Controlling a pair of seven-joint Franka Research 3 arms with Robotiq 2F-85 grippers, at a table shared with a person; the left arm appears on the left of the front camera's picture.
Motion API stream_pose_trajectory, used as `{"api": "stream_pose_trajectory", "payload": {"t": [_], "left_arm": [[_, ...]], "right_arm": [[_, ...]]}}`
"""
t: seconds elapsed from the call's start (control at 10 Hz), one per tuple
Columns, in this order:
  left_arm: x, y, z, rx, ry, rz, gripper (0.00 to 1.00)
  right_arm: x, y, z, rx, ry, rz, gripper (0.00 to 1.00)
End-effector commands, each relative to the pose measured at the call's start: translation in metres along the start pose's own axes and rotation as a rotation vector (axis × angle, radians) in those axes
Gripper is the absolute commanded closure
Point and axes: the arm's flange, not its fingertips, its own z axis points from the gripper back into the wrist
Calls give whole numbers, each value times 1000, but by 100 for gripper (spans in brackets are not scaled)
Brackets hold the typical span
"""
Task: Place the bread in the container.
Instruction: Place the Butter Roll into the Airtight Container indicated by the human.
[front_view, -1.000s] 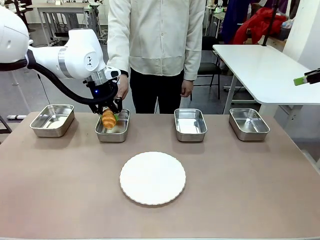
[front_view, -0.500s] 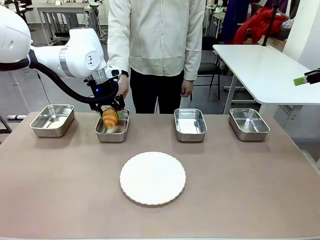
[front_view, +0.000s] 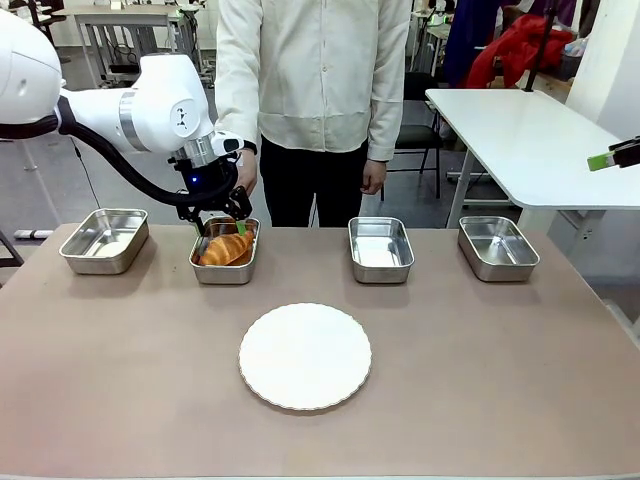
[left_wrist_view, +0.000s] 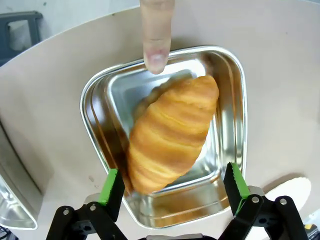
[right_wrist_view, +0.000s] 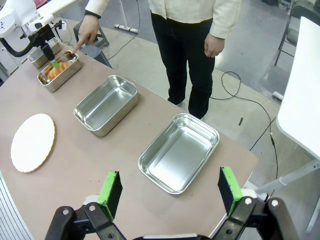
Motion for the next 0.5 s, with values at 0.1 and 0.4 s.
{"api": "stream_pose_trajectory", "payload": {"t": [0.1,0.4], "left_arm": [[1,2,-1,1,-23,-10,0],[-19,-7,21,37,-44,-16,0]], "right_arm": [[1,0,0,5,-17,2,0],[1,0,0,5,-17,2,0]]}}
